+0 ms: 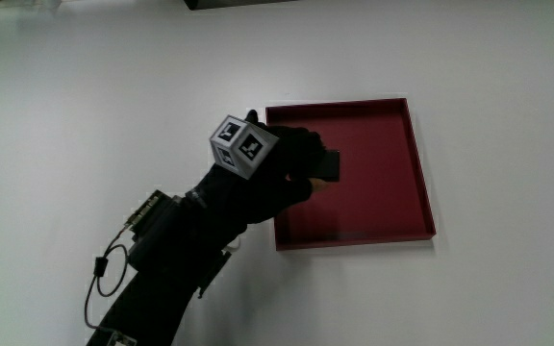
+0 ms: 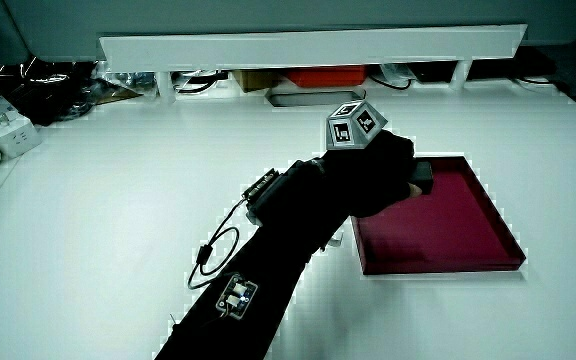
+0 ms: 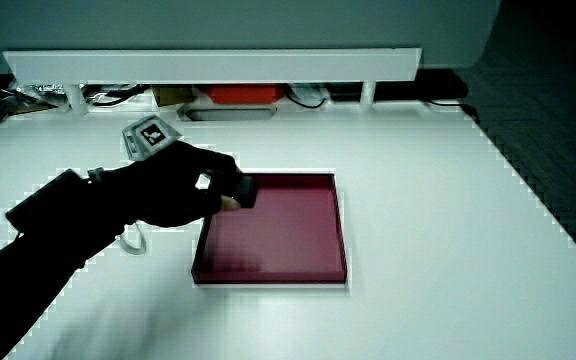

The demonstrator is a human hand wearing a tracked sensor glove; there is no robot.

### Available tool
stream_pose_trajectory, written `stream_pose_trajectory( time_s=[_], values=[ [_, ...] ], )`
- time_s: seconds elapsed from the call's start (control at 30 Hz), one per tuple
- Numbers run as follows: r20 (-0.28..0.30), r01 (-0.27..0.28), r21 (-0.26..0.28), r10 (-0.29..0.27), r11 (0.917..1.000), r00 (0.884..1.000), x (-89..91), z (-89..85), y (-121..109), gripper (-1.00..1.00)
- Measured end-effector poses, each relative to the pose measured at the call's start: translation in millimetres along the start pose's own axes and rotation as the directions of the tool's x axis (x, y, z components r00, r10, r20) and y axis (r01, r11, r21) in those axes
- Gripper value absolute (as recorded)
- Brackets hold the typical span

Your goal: Place charger into plate

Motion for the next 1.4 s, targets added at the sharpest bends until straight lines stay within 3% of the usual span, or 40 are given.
stream_pose_trajectory(
  time_s=[0.1, 0.13, 0.17, 0.37, 0.47, 0.5, 0.67, 0.77, 0.93, 0.97, 1.13, 1.4],
  values=[
    [-0.049, 0.038, -0.006, -0.038, 0.9993, 0.998, 5.8, -10.1, 5.7, 0.0],
    [-0.041, -0.006, -0.027, 0.005, 0.9996, 0.999, 9.2, -12.7, 5.9, 0.0],
    [-0.066, 0.013, -0.034, -0.015, 0.9993, 0.998, 10.6, -16.9, 7.3, 0.0],
    [-0.083, -0.019, -0.093, 0.012, 0.9955, 0.997, 5.5, -47.5, 14.5, 0.0],
    [-0.122, -0.053, -0.124, 0.038, 0.9908, 0.992, 3.2, -57.7, 16.0, 0.0],
    [-0.107, -0.051, -0.135, 0.036, 0.9896, 0.994, -1.8, -64.1, 17.5, 0.0],
    [-0.121, -0.09, -0.162, 0.07, 0.9826, 0.99, -7.5, -73.8, 18.3, 0.0],
    [-0.127, -0.086, -0.169, 0.065, 0.982, 0.99, -7.1, -76.9, 18.9, 0.0],
    [-0.145, -0.113, -0.209, 0.083, 0.9713, 0.986, -10.3, -84.7, 22.8, 0.0],
    [-0.116, -0.112, -0.206, 0.089, 0.9722, 0.989, -11.9, -84.4, 22.0, 0.0],
    [-0.13, -0.123, -0.214, 0.097, 0.969, 0.987, -10.5, -84.0, 22.2, 0.0],
    [-0.12, -0.111, -0.205, 0.088, 0.9724, 0.989, -13.0, -87.3, 22.5, 0.0]
  ],
)
